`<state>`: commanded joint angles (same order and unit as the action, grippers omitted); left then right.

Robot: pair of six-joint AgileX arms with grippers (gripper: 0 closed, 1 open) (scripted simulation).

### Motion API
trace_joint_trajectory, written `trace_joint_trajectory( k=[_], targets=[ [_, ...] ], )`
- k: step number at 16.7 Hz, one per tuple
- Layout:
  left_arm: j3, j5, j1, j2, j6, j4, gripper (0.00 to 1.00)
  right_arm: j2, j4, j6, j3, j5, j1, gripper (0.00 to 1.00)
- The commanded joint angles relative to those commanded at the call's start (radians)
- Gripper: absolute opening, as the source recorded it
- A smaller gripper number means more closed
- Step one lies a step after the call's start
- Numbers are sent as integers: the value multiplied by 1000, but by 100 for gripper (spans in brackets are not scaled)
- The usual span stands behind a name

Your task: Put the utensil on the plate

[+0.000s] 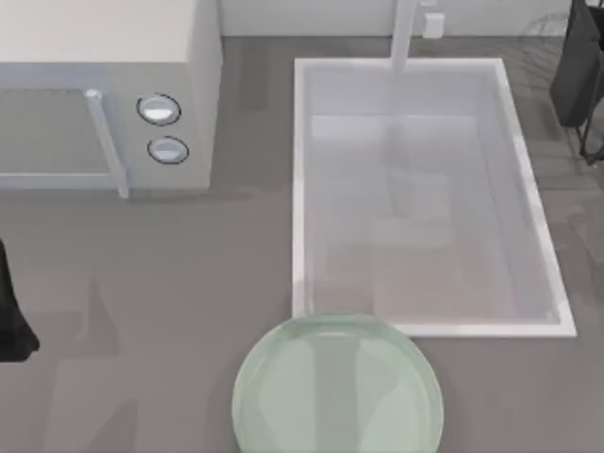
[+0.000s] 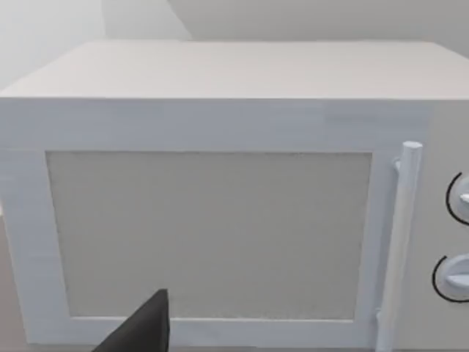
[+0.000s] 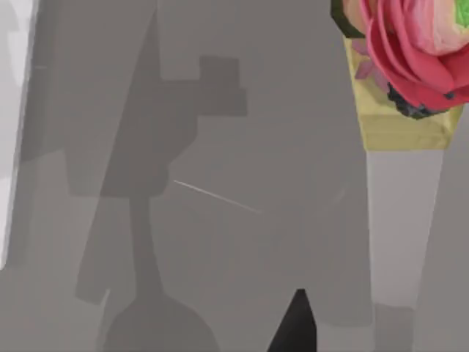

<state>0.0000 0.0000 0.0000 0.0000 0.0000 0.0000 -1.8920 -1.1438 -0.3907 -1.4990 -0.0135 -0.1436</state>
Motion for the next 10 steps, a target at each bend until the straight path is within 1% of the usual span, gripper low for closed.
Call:
trace_joint_trajectory(
  k=[2,5,7,10],
  targets=[
    [0,0,0,0,0,0,100,-8,0,91,-11,4,55,0],
    [0,0,0,0,0,0,100,-24,0,304,-28,12,172,0],
    [0,0,0,0,0,0,100,-40,-2,499,-37,17,267,0],
    [0,0,0,0,0,0,100,-68,-9,849,-46,22,422,0]
  ],
)
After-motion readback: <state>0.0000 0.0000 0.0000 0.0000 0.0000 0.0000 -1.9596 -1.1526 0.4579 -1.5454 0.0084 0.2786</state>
